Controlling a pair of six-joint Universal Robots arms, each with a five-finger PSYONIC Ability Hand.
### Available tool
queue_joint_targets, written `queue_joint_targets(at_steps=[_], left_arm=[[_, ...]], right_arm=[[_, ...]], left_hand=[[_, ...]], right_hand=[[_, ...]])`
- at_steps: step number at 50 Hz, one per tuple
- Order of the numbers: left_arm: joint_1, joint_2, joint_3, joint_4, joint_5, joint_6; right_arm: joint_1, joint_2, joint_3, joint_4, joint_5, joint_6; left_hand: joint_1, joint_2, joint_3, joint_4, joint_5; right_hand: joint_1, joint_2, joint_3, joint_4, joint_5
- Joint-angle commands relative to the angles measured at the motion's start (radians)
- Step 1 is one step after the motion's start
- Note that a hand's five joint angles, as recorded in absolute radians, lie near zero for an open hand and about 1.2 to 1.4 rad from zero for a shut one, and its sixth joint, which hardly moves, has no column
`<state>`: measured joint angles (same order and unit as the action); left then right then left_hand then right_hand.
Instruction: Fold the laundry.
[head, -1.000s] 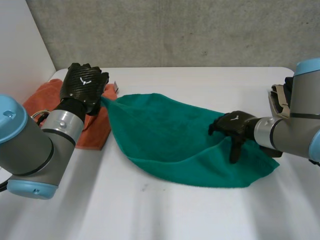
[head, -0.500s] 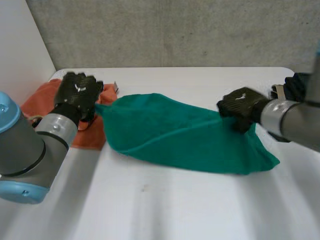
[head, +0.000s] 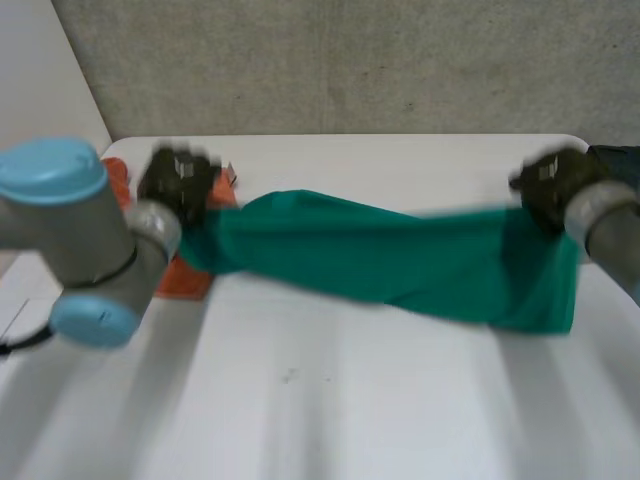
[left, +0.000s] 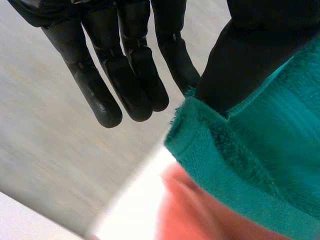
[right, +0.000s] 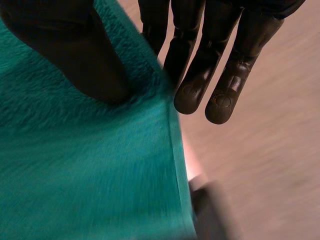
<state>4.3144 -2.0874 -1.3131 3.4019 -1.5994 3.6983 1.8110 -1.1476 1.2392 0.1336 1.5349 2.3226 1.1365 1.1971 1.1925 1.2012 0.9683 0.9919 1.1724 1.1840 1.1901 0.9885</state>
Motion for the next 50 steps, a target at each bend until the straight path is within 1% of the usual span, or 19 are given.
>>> queue_joint_targets(at_steps=[1,2,4,5,7,11,12,15,20,26,33,37,38,39,40,41,42,44,50], left_arm=[[-0.015,-0.022,0.287,0.37,-0.027,0.035],[-0.015,-0.017,0.313,0.458,-0.03,0.034],[-0.015,-0.011,0.331,0.538,-0.028,0.034],[-0.016,-0.005,0.333,0.565,-0.028,0.035],[-0.016,0.012,0.33,0.574,-0.027,0.035],[-0.016,0.02,0.259,0.508,-0.025,0.032],[-0.016,0.02,0.238,0.499,-0.025,0.032],[-0.01,0.021,0.128,0.467,-0.025,0.034],[-0.001,0.021,-0.079,0.435,-0.027,0.034],[0.002,0.021,-0.27,0.369,-0.022,0.04],[0.001,0.064,-0.408,0.336,-0.017,0.034],[0.002,0.105,-0.446,0.335,-0.017,0.031],[0.002,0.124,-0.459,0.335,-0.017,0.029],[0.002,0.131,-0.463,0.335,-0.017,0.029],[0.002,0.139,-0.468,0.335,-0.017,0.029],[0.001,0.153,-0.479,0.335,-0.017,0.029],[0.001,0.158,-0.483,0.335,-0.017,0.029],[0.001,0.167,-0.489,0.335,-0.017,0.029],[0.002,0.179,-0.5,0.333,-0.019,0.028]], right_arm=[[0.056,0.032,-0.187,-0.502,0.01,0.02],[0.059,0.026,-0.187,-0.569,0.017,0.018],[0.06,0.011,-0.182,-0.682,0.019,0.017],[0.064,-0.001,-0.169,-0.747,0.021,0.015],[0.067,-0.009,-0.156,-0.766,0.025,0.015],[0.077,-0.014,-0.104,-0.717,0.04,0.014],[0.085,-0.014,-0.071,-0.677,0.053,0.014],[0.097,-0.015,-0.023,-0.626,0.062,0.015],[0.105,-0.014,0.138,-0.524,0.065,0.024],[0.105,0.0,0.296,-0.462,0.063,0.049],[0.097,0.006,0.401,-0.416,0.051,0.156],[0.084,-0.007,0.413,-0.329,0.027,0.245],[0.08,-0.009,0.413,-0.306,0.018,0.257],[0.074,-0.011,0.41,-0.283,0.004,0.267],[0.067,-0.02,0.405,-0.234,-0.024,0.287],[0.062,-0.03,0.402,-0.208,-0.042,0.299],[0.056,-0.04,0.399,-0.188,-0.059,0.307],[0.03,-0.064,0.388,-0.151,-0.097,0.317],[-0.028,-0.075,0.332,-0.14,-0.144,0.308]], left_hand=[[0.26,0.199,0.204,0.195,0.253],[0.26,0.199,0.204,0.195,0.253],[0.26,0.199,0.204,0.195,0.253],[0.26,0.199,0.204,0.195,0.253],[0.26,0.199,0.204,0.195,0.253],[0.26,0.199,0.204,0.195,0.253],[0.26,0.199,0.204,0.195,0.253],[0.26,0.199,0.204,0.195,0.253],[0.26,0.199,0.204,0.195,0.253],[0.26,0.199,0.204,0.195,0.253],[0.26,0.199,0.204,0.195,0.253],[0.26,0.199,0.204,0.195,0.253],[0.26,0.199,0.204,0.195,0.253],[0.26,0.199,0.204,0.195,0.253],[0.26,0.199,0.204,0.195,0.253],[0.26,0.199,0.204,0.195,0.253],[0.26,0.199,0.204,0.195,0.253],[0.26,0.199,0.204,0.195,0.253],[0.26,0.199,0.204,0.195,0.253]], right_hand=[[0.404,0.224,0.212,0.206,0.233],[0.404,0.224,0.212,0.206,0.233],[0.404,0.224,0.212,0.206,0.233],[0.404,0.224,0.212,0.206,0.233],[0.404,0.224,0.212,0.206,0.233],[0.404,0.224,0.212,0.206,0.233],[0.404,0.224,0.212,0.206,0.233],[0.404,0.224,0.212,0.206,0.233],[0.404,0.224,0.212,0.206,0.233],[0.404,0.224,0.212,0.206,0.233],[0.404,0.224,0.212,0.206,0.233],[0.404,0.224,0.212,0.206,0.233],[0.373,0.193,0.181,0.175,0.202],[0.143,-0.037,-0.049,-0.055,-0.028],[-0.437,-0.618,-0.629,-0.635,-0.608],[-0.702,-0.882,-0.894,-0.9,-0.873],[-0.797,-0.978,-0.989,-0.995,-0.968],[-0.817,-0.998,-1.009,-1.016,-0.988],[-0.817,-0.998,-1.009,-1.016,-0.988]])
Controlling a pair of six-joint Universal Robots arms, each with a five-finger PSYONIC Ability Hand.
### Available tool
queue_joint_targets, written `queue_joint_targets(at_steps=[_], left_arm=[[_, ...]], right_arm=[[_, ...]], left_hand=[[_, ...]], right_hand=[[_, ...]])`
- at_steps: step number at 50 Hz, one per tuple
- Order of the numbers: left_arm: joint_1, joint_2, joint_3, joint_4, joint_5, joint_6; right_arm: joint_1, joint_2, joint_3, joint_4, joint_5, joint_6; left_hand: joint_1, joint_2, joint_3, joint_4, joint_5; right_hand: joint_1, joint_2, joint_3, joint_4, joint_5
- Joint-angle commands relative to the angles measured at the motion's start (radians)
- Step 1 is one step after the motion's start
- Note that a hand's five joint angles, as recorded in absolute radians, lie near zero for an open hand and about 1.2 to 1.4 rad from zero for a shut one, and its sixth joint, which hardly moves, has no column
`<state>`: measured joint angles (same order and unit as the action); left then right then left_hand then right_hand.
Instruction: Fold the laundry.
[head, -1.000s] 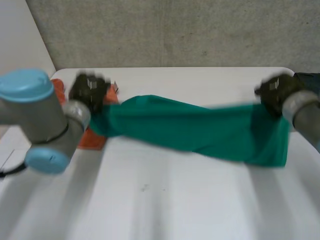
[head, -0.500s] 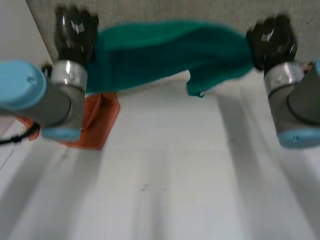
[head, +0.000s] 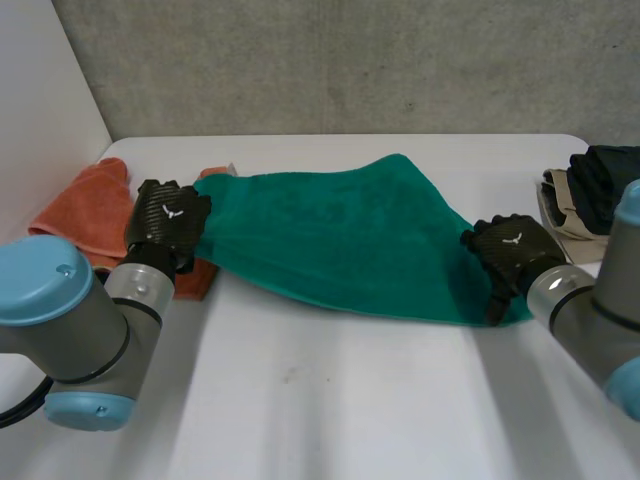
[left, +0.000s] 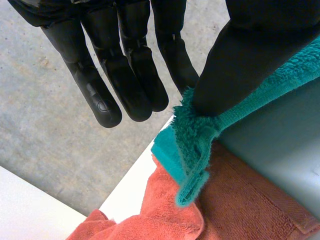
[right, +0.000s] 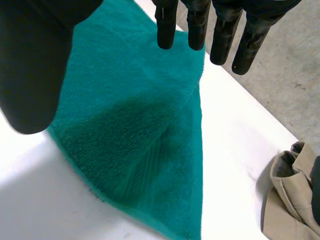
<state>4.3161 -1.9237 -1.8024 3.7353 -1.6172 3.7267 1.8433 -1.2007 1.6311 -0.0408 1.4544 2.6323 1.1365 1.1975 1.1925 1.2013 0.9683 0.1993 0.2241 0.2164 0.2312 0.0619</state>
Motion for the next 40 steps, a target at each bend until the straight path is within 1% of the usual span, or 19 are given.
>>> queue_joint_targets(at_steps=[1,4,12,17,19,22,23,26,32,35,40], left_arm=[[0.001,0.015,-0.011,0.0,-0.001,-0.002],[0.002,0.017,-0.011,0.0,-0.003,-0.002],[0.002,0.037,0.0,-0.029,-0.003,-0.001],[0.002,0.074,0.023,-0.081,-0.001,-0.013],[0.002,0.08,0.032,-0.088,-0.001,-0.019],[0.002,0.084,0.044,-0.091,-0.003,-0.031],[0.002,0.084,0.049,-0.091,-0.003,-0.034],[0.002,0.081,0.051,-0.091,-0.003,-0.037],[0.005,0.078,0.052,-0.091,-0.001,-0.037],[0.007,0.077,0.054,-0.091,-0.001,-0.038],[0.01,0.075,0.063,-0.091,-0.001,-0.038]], right_arm=[[-0.065,-0.02,-0.074,0.038,-0.063,-0.002],[-0.085,-0.02,-0.123,0.047,-0.069,0.0],[-0.183,0.027,-0.163,0.14,-0.172,-0.012],[-0.251,0.072,-0.128,0.144,-0.233,-0.014],[-0.263,0.078,-0.109,0.137,-0.253,-0.015],[-0.289,0.084,-0.079,0.119,-0.308,-0.028],[-0.305,0.089,-0.062,0.099,-0.34,-0.041],[-0.32,0.112,-0.037,0.064,-0.387,-0.07],[-0.323,0.173,-0.04,0.039,-0.404,-0.141],[-0.32,0.2,-0.054,0.032,-0.404,-0.158],[-0.32,0.233,-0.073,0.01,-0.402,-0.161]], left_hand=[[0.26,0.199,0.204,0.195,0.253],[0.26,0.199,0.204,0.195,0.253],[0.26,0.199,0.204,0.195,0.253],[0.26,0.199,0.204,0.195,0.253],[0.26,0.199,0.204,0.195,0.253],[0.26,0.199,0.204,0.195,0.253],[0.26,0.199,0.204,0.195,0.253],[0.26,0.199,0.204,0.195,0.253],[0.26,0.199,0.204,0.195,0.253],[0.26,0.199,0.204,0.195,0.253],[0.26,0.199,0.204,0.195,0.253]], right_hand=[[-0.025,-0.05,-0.042,-0.057,-0.062],[-0.025,-0.05,-0.042,-0.057,-0.062],[0.0,-0.025,-0.017,-0.032,-0.037],[0.167,0.142,0.15,0.135,0.13],[0.179,0.154,0.162,0.147,0.142],[0.22,0.195,0.203,0.188,0.183],[0.278,0.254,0.261,0.247,0.241],[0.355,0.33,0.338,0.323,0.318],[0.396,0.372,0.379,0.365,0.359],[0.458,0.433,0.441,0.426,0.421],[0.493,0.468,0.476,0.461,0.456]])
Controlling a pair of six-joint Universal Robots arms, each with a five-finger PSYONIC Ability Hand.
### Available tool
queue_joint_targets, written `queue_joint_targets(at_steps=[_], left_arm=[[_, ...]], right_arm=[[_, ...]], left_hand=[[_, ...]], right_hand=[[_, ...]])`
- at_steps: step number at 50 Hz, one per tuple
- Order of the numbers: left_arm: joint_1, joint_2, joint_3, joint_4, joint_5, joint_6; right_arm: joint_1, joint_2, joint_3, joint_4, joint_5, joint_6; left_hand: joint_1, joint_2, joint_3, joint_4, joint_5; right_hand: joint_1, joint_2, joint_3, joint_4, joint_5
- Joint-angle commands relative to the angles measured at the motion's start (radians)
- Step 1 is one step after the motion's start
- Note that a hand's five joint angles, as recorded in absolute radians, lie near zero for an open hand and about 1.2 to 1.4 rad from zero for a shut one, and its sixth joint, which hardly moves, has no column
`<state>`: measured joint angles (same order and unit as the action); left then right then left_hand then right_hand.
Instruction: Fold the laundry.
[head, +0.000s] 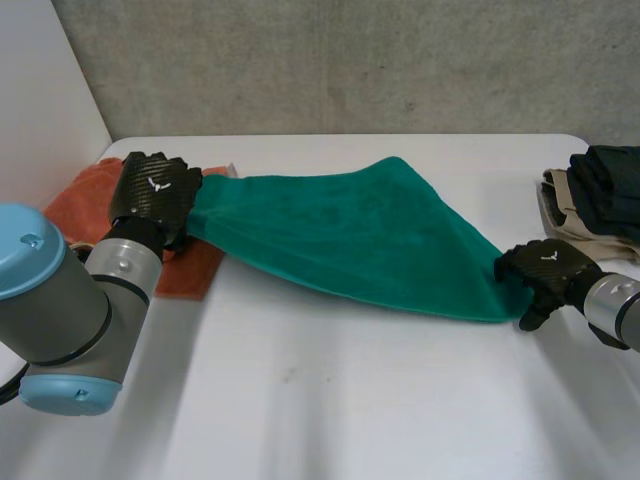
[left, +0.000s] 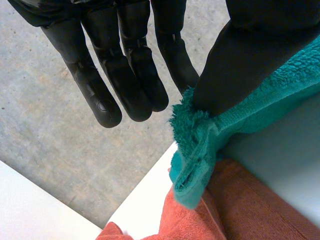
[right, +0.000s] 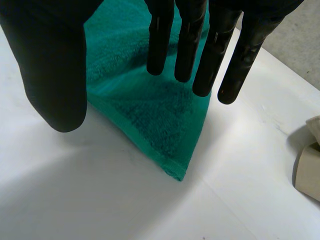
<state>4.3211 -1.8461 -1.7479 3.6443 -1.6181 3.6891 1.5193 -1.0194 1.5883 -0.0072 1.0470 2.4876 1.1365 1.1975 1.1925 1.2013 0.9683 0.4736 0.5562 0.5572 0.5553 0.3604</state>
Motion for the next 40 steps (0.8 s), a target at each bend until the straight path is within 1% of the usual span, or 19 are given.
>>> queue_joint_targets(at_steps=[1,4,6,13,17,18,22,32,35,36,38,40], left_arm=[[0.008,-0.002,0.01,0.0,0.0,0.0],[0.018,-0.002,0.016,0.0,-0.002,0.0],[0.023,-0.002,0.019,0.0,-0.002,0.0],[0.028,-0.002,0.024,-0.001,-0.002,-0.001],[0.026,-0.002,0.019,-0.009,-0.002,-0.001],[0.026,-0.002,0.018,-0.019,-0.002,-0.001],[0.029,-0.004,0.018,-0.05,-0.002,-0.001],[0.041,-0.004,0.01,-0.093,-0.002,0.005],[0.04,-0.002,0.002,-0.15,-0.002,0.009],[0.04,-0.001,-0.002,-0.171,-0.002,0.011],[0.04,0.007,-0.022,-0.248,-0.005,0.014],[0.038,0.013,-0.038,-0.312,-0.006,0.02]], right_arm=[[0.004,0.054,-0.031,-0.028,0.005,-0.016],[0.005,0.061,-0.037,-0.043,0.007,-0.016],[0.007,0.067,-0.044,-0.059,0.007,-0.015],[0.009,0.088,-0.065,-0.079,0.011,-0.015],[0.01,0.093,-0.077,-0.079,0.01,-0.013],[0.012,0.09,-0.079,-0.077,0.01,-0.013],[0.01,0.081,-0.08,-0.079,0.007,-0.007],[0.009,0.067,-0.091,-0.07,0.014,-0.01],[0.004,0.045,-0.084,-0.039,0.021,-0.018],[0.001,0.035,-0.079,-0.024,0.021,-0.024],[0.001,-0.013,-0.062,0.058,0.021,-0.062],[-0.001,-0.089,-0.038,0.183,0.024,-0.142]], left_hand=[[0.26,0.199,0.204,0.195,0.253],[0.26,0.199,0.204,0.195,0.253],[0.26,0.199,0.204,0.195,0.253],[0.26,0.199,0.204,0.195,0.253],[0.26,0.199,0.204,0.195,0.253],[0.26,0.199,0.204,0.195,0.253],[0.26,0.199,0.204,0.195,0.253],[0.26,0.199,0.204,0.195,0.253],[0.26,0.199,0.204,0.195,0.253],[0.26,0.199,0.204,0.195,0.253],[0.26,0.199,0.204,0.195,0.253],[0.26,0.199,0.204,0.195,0.253]], right_hand=[[0.234,0.151,0.15,0.152,0.172],[0.275,0.192,0.191,0.193,0.213],[0.359,0.277,0.276,0.278,0.298],[0.454,0.371,0.37,0.372,0.392],[0.676,0.594,0.593,0.595,0.615],[0.767,0.685,0.684,0.686,0.706],[0.897,0.814,0.813,0.815,0.835],[0.923,0.84,0.839,0.841,0.861],[0.923,0.84,0.839,0.841,0.861],[0.923,0.84,0.839,0.841,0.861],[0.923,0.84,0.839,0.841,0.861],[0.923,0.84,0.839,0.841,0.861]])
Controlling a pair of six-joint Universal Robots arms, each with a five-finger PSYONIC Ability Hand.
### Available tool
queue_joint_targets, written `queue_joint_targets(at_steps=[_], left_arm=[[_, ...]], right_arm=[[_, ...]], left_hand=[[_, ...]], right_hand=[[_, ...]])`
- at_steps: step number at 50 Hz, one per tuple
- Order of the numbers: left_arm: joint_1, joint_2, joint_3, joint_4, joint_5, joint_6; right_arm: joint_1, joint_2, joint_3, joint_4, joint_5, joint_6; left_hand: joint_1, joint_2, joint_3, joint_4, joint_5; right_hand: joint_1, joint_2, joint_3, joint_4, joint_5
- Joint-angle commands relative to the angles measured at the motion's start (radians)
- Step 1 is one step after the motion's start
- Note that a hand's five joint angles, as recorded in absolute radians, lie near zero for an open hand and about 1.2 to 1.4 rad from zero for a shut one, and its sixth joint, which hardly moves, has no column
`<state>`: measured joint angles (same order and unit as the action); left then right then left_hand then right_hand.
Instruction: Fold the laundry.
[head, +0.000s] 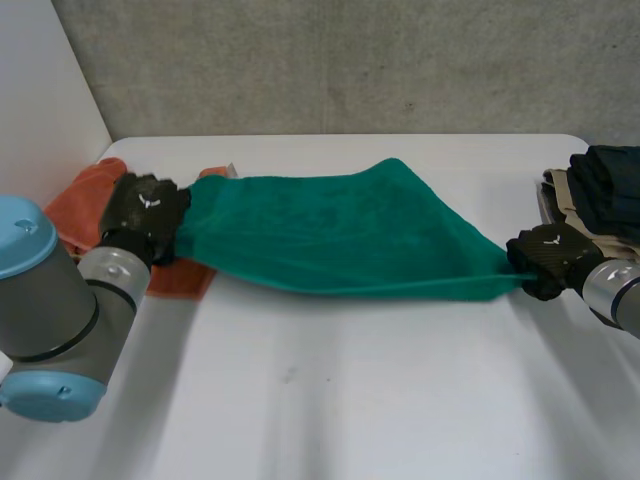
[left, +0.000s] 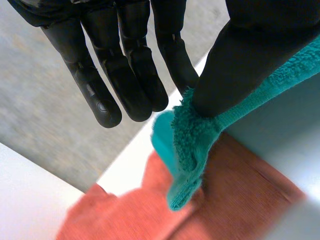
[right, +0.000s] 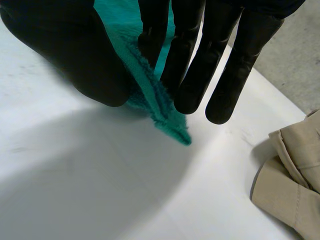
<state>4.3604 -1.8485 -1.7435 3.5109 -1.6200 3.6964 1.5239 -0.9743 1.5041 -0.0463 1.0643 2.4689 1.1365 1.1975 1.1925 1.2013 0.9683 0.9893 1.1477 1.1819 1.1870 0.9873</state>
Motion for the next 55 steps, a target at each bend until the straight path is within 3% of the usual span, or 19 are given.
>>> queue_joint_targets(at_steps=[1,3,9,12,19,26,31,37,41,46,50,55], left_arm=[[-0.001,0.028,-0.06,-0.253,-0.006,0.031],[-0.001,0.044,-0.08,-0.334,-0.011,0.056],[-0.01,0.168,-0.218,-0.599,-0.014,0.129],[-0.018,0.233,-0.266,-0.627,-0.011,0.143],[-0.03,0.292,-0.288,-0.603,-0.008,0.168],[-0.035,0.175,-0.205,-0.46,-0.015,0.165],[-0.032,0.054,-0.117,-0.354,-0.05,0.165],[-0.033,-0.078,0.106,-0.19,-0.1,0.172],[-0.033,-0.166,0.332,-0.112,-0.098,0.194],[-0.035,-0.198,0.616,0.0,-0.09,0.2],[-0.03,-0.192,0.803,0.213,-0.1,0.179],[-0.031,-0.193,0.843,0.261,-0.106,0.154]], right_arm=[[-0.011,-0.167,0.057,0.27,0.008,-0.157],[-0.042,-0.231,0.083,0.367,0.017,-0.226],[-0.18,-0.447,0.251,0.729,0.158,-0.482],[-0.195,-0.541,0.323,0.757,0.172,-0.536],[-0.188,-0.592,0.367,0.7,0.155,-0.528],[-0.134,-0.548,0.332,0.56,0.12,-0.432],[-0.039,-0.429,0.249,0.464,0.12,-0.329],[0.065,-0.321,0.056,0.31,0.178,-0.234],[0.153,-0.23,-0.149,0.157,0.244,-0.191],[0.205,-0.213,-0.378,-0.164,0.295,-0.13],[0.208,-0.224,-0.43,-0.443,0.316,-0.055],[0.203,-0.247,-0.43,-0.517,0.342,0.013]], left_hand=[[0.26,0.199,0.204,0.195,0.253],[0.26,0.199,0.204,0.195,0.253],[0.26,0.199,0.204,0.195,0.253],[0.26,0.199,0.204,0.195,0.253],[0.26,0.199,0.204,0.195,0.253],[0.26,0.199,0.204,0.195,0.253],[0.26,0.199,0.204,0.195,0.253],[0.26,0.199,0.204,0.195,0.253],[0.26,0.199,0.204,0.195,0.253],[0.26,0.199,0.204,0.195,0.253],[0.26,0.199,0.204,0.195,0.253],[0.26,0.199,0.204,0.195,0.253]], right_hand=[[0.407,0.249,0.214,0.209,0.234],[0.407,0.249,0.214,0.209,0.234],[0.407,0.249,0.214,0.209,0.234],[0.407,0.249,0.214,0.209,0.234],[0.407,0.249,0.214,0.209,0.234],[0.407,0.249,0.214,0.209,0.234],[0.407,0.249,0.214,0.209,0.234],[0.407,0.249,0.214,0.209,0.234],[0.407,0.249,0.214,0.209,0.234],[0.407,0.249,0.214,0.209,0.234],[0.407,0.249,0.214,0.209,0.234],[0.407,0.249,0.214,0.209,0.234]])
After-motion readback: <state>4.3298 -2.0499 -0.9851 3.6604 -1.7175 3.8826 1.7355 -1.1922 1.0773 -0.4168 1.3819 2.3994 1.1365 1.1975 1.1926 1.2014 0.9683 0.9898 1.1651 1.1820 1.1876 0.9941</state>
